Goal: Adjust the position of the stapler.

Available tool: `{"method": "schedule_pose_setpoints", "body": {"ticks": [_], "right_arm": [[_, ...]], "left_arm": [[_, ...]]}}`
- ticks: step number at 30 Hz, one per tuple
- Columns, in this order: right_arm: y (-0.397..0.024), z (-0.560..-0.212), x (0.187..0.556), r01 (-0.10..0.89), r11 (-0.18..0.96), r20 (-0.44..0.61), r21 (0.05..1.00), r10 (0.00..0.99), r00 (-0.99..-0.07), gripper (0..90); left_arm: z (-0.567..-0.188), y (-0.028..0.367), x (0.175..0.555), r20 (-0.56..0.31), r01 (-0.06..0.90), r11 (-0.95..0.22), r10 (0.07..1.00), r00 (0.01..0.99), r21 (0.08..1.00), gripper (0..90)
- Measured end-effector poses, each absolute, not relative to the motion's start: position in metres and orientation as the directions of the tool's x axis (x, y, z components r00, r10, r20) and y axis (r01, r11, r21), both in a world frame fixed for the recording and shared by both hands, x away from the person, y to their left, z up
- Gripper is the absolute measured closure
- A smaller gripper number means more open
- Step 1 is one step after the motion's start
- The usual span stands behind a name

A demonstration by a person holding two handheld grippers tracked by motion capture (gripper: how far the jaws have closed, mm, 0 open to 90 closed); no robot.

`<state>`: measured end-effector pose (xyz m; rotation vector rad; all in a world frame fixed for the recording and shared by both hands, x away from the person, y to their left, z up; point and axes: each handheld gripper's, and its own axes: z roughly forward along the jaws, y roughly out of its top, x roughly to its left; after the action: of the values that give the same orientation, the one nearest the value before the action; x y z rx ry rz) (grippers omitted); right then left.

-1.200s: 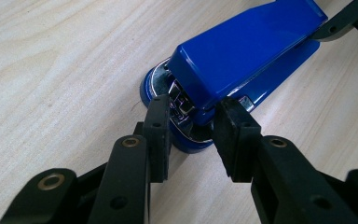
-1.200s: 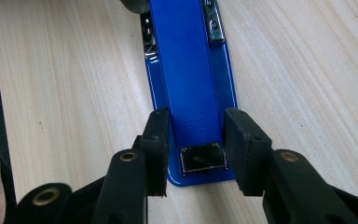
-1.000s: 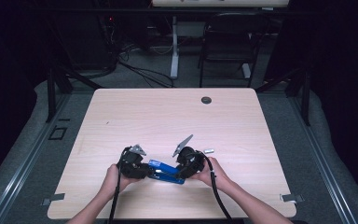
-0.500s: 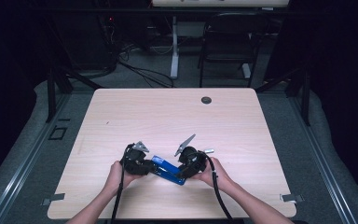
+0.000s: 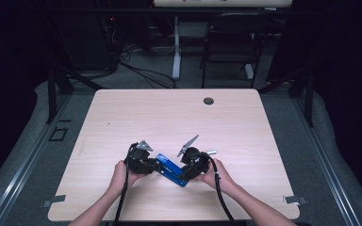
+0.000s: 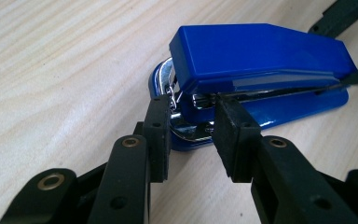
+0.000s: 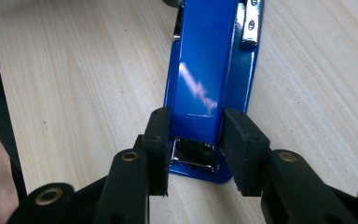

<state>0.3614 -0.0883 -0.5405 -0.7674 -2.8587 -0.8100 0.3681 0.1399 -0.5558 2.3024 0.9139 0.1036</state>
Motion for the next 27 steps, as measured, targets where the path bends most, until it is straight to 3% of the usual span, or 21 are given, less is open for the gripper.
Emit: {"method": "schedule_pose_setpoints", "body": {"ticks": [27], "right_arm": [[-0.092,-0.543,0.363,0.509,0.726,0.245,0.463,0.447,-0.860,62.1]], "left_arm": [[-0.555,0.128,0.365,-0.175,0.616,-0.479,0.683,0.709,0.626,73.3]]}}
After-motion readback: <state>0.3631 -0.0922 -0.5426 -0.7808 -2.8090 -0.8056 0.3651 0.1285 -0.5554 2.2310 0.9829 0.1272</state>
